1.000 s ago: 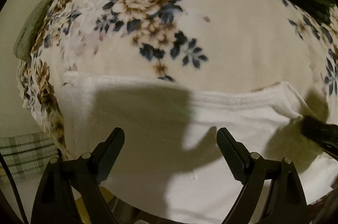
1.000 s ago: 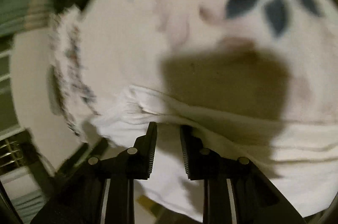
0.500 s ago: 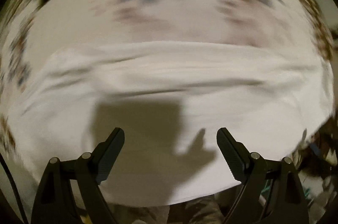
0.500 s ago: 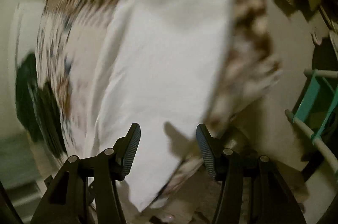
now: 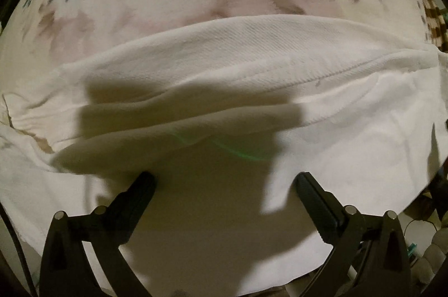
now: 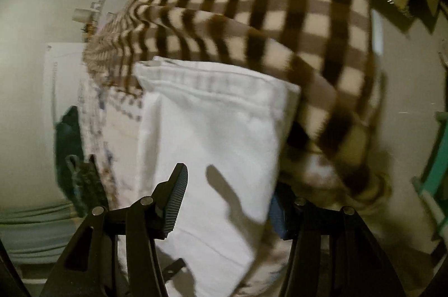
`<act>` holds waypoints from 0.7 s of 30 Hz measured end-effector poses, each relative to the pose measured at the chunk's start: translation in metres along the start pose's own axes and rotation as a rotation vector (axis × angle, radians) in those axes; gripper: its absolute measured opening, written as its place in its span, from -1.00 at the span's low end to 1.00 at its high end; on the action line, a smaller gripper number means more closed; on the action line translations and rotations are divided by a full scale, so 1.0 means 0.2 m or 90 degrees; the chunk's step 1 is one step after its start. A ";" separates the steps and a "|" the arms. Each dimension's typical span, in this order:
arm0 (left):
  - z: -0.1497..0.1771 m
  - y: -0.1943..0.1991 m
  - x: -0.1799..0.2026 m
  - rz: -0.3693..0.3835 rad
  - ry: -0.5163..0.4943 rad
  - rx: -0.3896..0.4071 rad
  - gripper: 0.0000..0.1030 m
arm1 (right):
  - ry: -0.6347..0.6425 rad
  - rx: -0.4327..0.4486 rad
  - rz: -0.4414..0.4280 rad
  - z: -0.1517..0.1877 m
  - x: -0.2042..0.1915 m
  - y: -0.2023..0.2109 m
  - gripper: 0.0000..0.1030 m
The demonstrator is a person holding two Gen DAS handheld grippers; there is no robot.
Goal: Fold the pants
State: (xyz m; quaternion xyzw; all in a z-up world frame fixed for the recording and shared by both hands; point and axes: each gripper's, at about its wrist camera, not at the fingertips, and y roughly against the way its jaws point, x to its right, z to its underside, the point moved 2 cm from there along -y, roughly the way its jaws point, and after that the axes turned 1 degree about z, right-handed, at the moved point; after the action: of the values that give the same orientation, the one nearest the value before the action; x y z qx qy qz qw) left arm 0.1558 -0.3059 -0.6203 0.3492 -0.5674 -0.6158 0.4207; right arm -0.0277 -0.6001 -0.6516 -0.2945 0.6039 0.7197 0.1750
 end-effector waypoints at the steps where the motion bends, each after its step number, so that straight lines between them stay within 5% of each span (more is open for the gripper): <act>1: -0.03 0.01 0.03 -0.002 0.002 -0.003 1.00 | -0.003 0.003 -0.017 0.00 -0.01 0.01 0.09; 7: -0.12 0.00 0.10 -0.007 0.019 -0.038 1.00 | -0.009 -0.012 -0.066 -0.09 0.02 -0.06 0.06; 9: -0.21 0.01 0.07 -0.002 0.024 -0.052 1.00 | 0.023 -0.004 -0.102 -0.11 -0.03 -0.05 -0.46; 11: -0.23 0.01 0.07 -0.003 0.026 -0.053 1.00 | 0.086 -0.006 -0.124 -0.11 -0.14 -0.03 -0.56; 17: -0.23 -0.01 0.06 -0.005 0.030 -0.042 1.00 | 0.076 -0.065 -0.069 -0.17 -0.15 -0.23 -0.27; 21: -0.19 0.02 0.06 -0.005 0.030 -0.034 1.00 | 0.101 -0.044 -0.031 -0.18 -0.18 -0.24 -0.72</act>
State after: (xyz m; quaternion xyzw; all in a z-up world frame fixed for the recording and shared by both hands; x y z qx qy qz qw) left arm 0.1852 -0.3326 -0.6190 0.3547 -0.5388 -0.6242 0.4407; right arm 0.0366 -0.6208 -0.6688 -0.3712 0.5834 0.7099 0.1335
